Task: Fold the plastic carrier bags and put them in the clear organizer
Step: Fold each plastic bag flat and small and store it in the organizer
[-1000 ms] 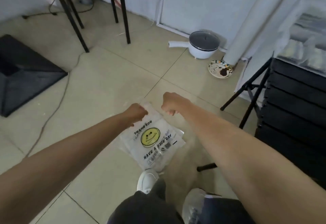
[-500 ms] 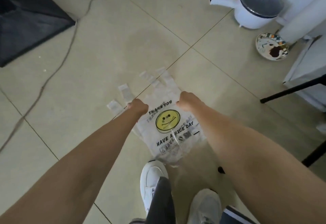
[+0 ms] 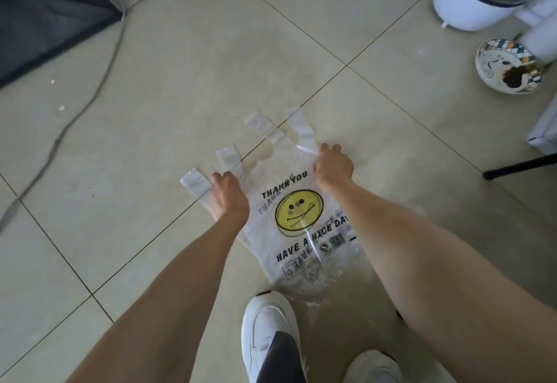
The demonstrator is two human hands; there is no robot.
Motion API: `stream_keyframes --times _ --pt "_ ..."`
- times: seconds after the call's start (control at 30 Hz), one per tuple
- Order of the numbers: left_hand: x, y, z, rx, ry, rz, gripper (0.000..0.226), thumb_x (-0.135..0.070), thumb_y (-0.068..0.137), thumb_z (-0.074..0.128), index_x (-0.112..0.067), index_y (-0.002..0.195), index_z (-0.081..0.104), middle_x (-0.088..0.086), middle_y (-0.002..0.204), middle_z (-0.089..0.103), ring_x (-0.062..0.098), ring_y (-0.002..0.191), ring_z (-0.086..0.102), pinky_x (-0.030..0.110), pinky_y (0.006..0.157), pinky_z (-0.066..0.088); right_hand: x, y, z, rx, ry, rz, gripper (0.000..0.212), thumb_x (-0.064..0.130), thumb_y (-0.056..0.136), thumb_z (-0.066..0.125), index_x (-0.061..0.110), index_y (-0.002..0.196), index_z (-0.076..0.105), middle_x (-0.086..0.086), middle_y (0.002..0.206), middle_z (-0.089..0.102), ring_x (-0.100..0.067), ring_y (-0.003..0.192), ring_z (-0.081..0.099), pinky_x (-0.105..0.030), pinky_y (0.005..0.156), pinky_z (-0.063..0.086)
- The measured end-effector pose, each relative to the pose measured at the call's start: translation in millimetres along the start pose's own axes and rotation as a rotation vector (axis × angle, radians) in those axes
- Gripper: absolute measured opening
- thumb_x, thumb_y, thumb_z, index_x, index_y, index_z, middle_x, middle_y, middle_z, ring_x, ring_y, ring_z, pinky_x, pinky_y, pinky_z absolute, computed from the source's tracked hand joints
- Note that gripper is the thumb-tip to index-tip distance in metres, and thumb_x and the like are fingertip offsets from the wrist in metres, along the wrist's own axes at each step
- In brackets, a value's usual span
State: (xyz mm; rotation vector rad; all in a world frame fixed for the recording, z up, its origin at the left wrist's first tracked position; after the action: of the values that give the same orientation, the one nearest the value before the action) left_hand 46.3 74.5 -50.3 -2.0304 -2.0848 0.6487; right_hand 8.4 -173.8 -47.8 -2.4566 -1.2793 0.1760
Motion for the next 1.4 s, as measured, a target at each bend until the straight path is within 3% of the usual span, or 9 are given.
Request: stream_keyframes --times 0.13,0.37,0.5,0.6,0.77,0.93,1.03,1.23,1.4 --pt "-3 0 -13 -0.078 0.112 0.051 0.016 -0.011 0.091 0.055 -0.01 0.107 0.056 0.009 0.104 0.054 0.025 0.09 0.058 0.032 0.066 0.042 2 -3 -3 -0.028 0.032 -0.054 0.019 0.01 0.095 0.053 0.01 0.114 0.054 -0.01 0.117 0.049 -0.027 0.09 0.06 -0.031 0.066 0.04" --pt "-32 -1 -45 -0.252 -0.139 0.202 0.012 -0.005 0.088 0.04 -0.005 0.1 0.042 0.013 0.072 0.058 0.023 0.054 0.049 0.032 0.047 0.038 -9 8 -31 -0.031 0.226 -0.006 0.02 0.003 0.091 0.053 0.004 0.108 0.064 -0.014 0.111 0.063 -0.029 0.093 0.064 -0.029 0.071 0.046" --pt "-41 -10 -51 -0.233 -0.343 0.18 0.017 -0.004 0.088 0.038 -0.005 0.104 0.041 0.011 0.07 0.061 0.027 0.056 0.059 0.032 0.044 0.038 -16 3 -53 0.083 0.462 0.119 0.022 0.002 0.079 0.074 0.001 0.099 0.065 -0.013 0.079 0.071 -0.026 0.073 0.072 -0.037 0.074 0.06" --pt "-33 -14 -59 -0.241 -0.462 0.124 0.018 -0.008 0.084 0.035 -0.014 0.1 0.035 0.011 0.073 0.066 0.029 0.06 0.063 0.034 0.048 0.044 -26 -9 -84 0.063 0.529 0.158 0.025 -0.001 0.072 0.073 0.002 0.095 0.065 -0.012 0.081 0.071 -0.026 0.076 0.071 -0.035 0.075 0.06" --pt "-50 -35 -85 -0.097 -0.691 0.065 0.033 -0.006 0.083 0.047 -0.013 0.114 0.041 0.01 0.088 0.062 0.025 0.068 0.058 0.035 0.058 0.047 -40 -46 -128 0.028 0.573 0.219 0.011 0.004 0.082 0.064 0.007 0.09 0.057 -0.008 0.085 0.064 -0.023 0.077 0.064 -0.023 0.046 0.039" --pt "-87 -61 -126 0.1 -0.923 0.091 0.012 -0.003 0.077 0.061 -0.008 0.07 0.052 0.012 0.069 0.053 0.02 0.066 0.048 0.03 0.058 0.038 -54 -95 -172 -0.019 0.706 0.313 0.013 0.005 0.089 0.057 0.003 0.102 0.058 -0.011 0.093 0.067 -0.022 0.076 0.062 -0.023 0.048 0.039" --pt "-113 -89 -175 0.087 -1.007 0.175 0.02 -0.007 0.082 0.059 -0.012 0.065 0.05 0.008 0.064 0.056 0.02 0.061 0.054 0.03 0.061 0.044 -64 -127 -203 -0.049 0.794 0.365 0.014 0.006 0.091 0.057 0.001 0.104 0.057 -0.013 0.096 0.066 -0.024 0.078 0.061 -0.028 0.061 0.046" --pt "-163 -174 -277 -0.053 -0.846 0.477 0.008 -0.015 0.092 0.048 -0.009 0.096 0.048 0.01 0.087 0.062 0.007 0.04 0.06 0.022 0.043 0.046 -82 -192 -283 -0.153 0.832 0.335 0.02 0.013 0.094 0.056 0.003 0.111 0.058 -0.006 0.087 0.056 -0.023 0.077 0.054 -0.025 0.053 0.038" --pt "-186 -251 -348 -0.177 -0.839 0.679 0.011 -0.019 0.093 0.047 -0.012 0.1 0.043 0.007 0.089 0.062 0.012 0.047 0.065 0.04 0.055 0.057 -112 -252 -345 -0.321 1.002 0.282 0.012 0.014 0.09 0.053 0.012 0.079 0.057 -0.011 0.086 0.065 -0.032 0.087 0.064 -0.03 0.067 0.051"
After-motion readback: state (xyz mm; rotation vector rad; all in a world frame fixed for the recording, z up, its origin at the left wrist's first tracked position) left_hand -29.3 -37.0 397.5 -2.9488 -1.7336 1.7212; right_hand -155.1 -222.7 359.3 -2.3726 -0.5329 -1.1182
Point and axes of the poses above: each hand's wrist, its own y-axis towards the middle knuckle, its own z-axis out of the palm, x = y × z, the point moved 8 cm from there along y, towards the middle knuckle
